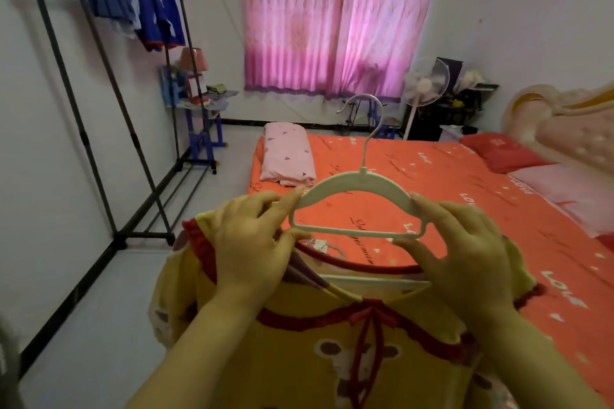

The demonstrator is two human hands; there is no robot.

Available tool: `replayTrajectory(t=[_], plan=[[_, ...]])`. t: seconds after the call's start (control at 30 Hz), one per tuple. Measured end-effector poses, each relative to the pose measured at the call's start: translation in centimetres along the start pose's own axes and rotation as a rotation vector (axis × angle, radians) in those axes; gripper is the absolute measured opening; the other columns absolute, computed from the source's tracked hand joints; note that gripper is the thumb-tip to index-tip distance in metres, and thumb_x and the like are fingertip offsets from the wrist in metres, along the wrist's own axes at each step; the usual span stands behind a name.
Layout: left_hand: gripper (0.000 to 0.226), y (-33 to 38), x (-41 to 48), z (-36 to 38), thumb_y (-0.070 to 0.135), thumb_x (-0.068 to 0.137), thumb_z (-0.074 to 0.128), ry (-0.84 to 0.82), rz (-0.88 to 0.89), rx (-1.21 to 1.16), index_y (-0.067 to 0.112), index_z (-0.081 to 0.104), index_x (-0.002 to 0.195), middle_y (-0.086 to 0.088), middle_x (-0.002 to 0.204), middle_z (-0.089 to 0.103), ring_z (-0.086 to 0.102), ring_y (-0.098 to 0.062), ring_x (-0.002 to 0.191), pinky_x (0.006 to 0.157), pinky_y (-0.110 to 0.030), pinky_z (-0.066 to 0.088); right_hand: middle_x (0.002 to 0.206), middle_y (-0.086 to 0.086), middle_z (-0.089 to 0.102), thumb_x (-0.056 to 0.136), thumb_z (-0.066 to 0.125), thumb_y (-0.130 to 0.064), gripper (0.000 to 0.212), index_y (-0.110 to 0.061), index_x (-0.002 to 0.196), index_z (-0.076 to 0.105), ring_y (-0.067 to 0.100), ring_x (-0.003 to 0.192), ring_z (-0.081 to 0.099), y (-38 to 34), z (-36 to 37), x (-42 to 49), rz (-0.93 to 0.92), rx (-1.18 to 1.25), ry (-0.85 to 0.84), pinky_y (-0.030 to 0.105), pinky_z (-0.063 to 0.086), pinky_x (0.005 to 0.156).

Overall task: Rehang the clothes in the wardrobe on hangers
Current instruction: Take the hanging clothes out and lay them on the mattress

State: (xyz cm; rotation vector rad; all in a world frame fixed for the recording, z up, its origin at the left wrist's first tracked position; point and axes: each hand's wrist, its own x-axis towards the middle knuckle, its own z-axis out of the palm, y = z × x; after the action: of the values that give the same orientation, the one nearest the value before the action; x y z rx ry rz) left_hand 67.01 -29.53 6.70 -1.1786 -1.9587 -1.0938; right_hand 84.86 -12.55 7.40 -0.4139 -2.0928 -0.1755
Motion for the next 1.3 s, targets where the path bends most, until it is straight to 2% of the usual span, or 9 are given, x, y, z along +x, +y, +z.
replayTrajectory(t=[0.13,0.23,0.47,0.67,0.8,0.9,0.97,1.17,1.3], plan=[[0.054,-2.9,2.7,5.2,0.011,0.063,0.083,-0.038,-0.026,0.026,0.015,0.067,0.114,-0.006,0.091,0.066,0.059,-0.031,0.084,0.08,-0.045,0.041,0.095,0.011,0.068,0.073,0.074,-0.04,0.053,-0.007,0.114,0.066,0.033,0.085,0.063,3.2,6.1,2.1,0.02,0.036,-0.024,0.045,0.049,0.076],[0.055,-5.2,4.5,9.7,0.01,0.064,0.083,-0.088,-0.076,0.068,0.016,0.066,0.116,-0.006,0.092,0.066,0.059,-0.031,0.085,0.081,-0.05,0.044,0.095,0.012,0.067,0.07,0.071,-0.036,0.052,-0.007,0.113,0.066,0.034,0.085,0.063,6.1,11.6,3.4,0.029,0.092,-0.058,0.048,0.05,0.074],[0.057,-11.4,7.8,22.2,0.012,0.059,0.087,-0.212,-0.202,0.201,0.019,0.068,0.113,-0.004,0.088,0.065,0.06,-0.029,0.081,0.08,-0.049,0.044,0.088,0.005,0.067,0.066,0.071,-0.039,0.049,-0.013,0.107,0.07,0.017,0.085,0.053,14.0,25.8,5.6,0.048,0.188,-0.184,0.03,0.044,0.068],[0.052,-17.3,8.6,31.8,0.018,0.058,0.088,-0.323,-0.288,0.264,0.018,0.071,0.107,-0.003,0.088,0.067,0.062,-0.028,0.08,0.078,-0.049,0.048,0.088,0.003,0.068,0.067,0.074,-0.038,0.045,-0.016,0.106,0.071,0.028,0.077,0.065,18.8,37.5,4.5,0.093,0.245,-0.334,0.036,0.052,0.062],[0.051,-21.7,8.1,37.1,0.027,0.075,0.076,-0.431,-0.389,0.328,0.019,0.061,0.123,-0.005,0.115,0.063,0.055,-0.028,0.108,0.099,-0.047,0.037,0.094,0.004,0.067,0.061,0.086,-0.03,0.053,-0.014,0.109,0.068,0.03,0.083,0.064,20.2,45.1,3.3,0.15,0.31,-0.498,0.039,0.05,0.069],[0.062,-24.1,6.8,40.2,0.036,0.088,0.06,-0.579,-0.482,0.403,0.026,0.035,0.143,-0.002,0.145,0.038,0.031,-0.022,0.134,0.112,-0.038,0.018,0.124,0.004,0.057,0.077,0.073,-0.038,0.06,-0.02,0.13,0.053,0.027,0.115,0.051,20.3,50.0,1.5,0.243,0.244,-0.803,0.041,0.04,0.092],[0.064,-25.2,4.8,41.6,0.039,0.089,0.057,-0.661,-0.524,0.429,0.028,0.029,0.145,0.001,0.149,0.032,0.026,-0.018,0.136,0.111,-0.034,0.014,0.136,0.001,0.047,0.084,0.065,-0.039,0.06,-0.022,0.138,0.044,0.022,0.125,0.041,20.1,51.9,-0.9,0.291,0.251,-0.934,0.035,0.033,0.102],[0.058,-25.3,-2.3,41.7,0.046,0.086,0.057,-0.883,-0.623,0.478,0.031,0.039,0.139,0.007,0.142,0.041,0.035,-0.015,0.13,0.109,-0.034,0.023,0.129,-0.002,0.05,0.086,0.062,-0.037,0.053,-0.024,0.136,0.047,0.019,0.12,0.044,19.1,51.5,-7.0,0.278,0.325,-1.102,0.032,0.037,0.101],[0.059,-24.7,-4.2,40.0,0.051,0.087,0.054,-0.931,-0.675,0.518,0.034,0.036,0.141,0.006,0.143,0.041,0.034,-0.015,0.131,0.11,-0.035,0.022,0.136,-0.006,0.045,0.088,0.057,-0.044,0.054,-0.027,0.137,0.043,0.014,0.127,0.038,17.8,50.6,-7.7,0.229,0.314,-1.154,0.027,0.03,0.104]])
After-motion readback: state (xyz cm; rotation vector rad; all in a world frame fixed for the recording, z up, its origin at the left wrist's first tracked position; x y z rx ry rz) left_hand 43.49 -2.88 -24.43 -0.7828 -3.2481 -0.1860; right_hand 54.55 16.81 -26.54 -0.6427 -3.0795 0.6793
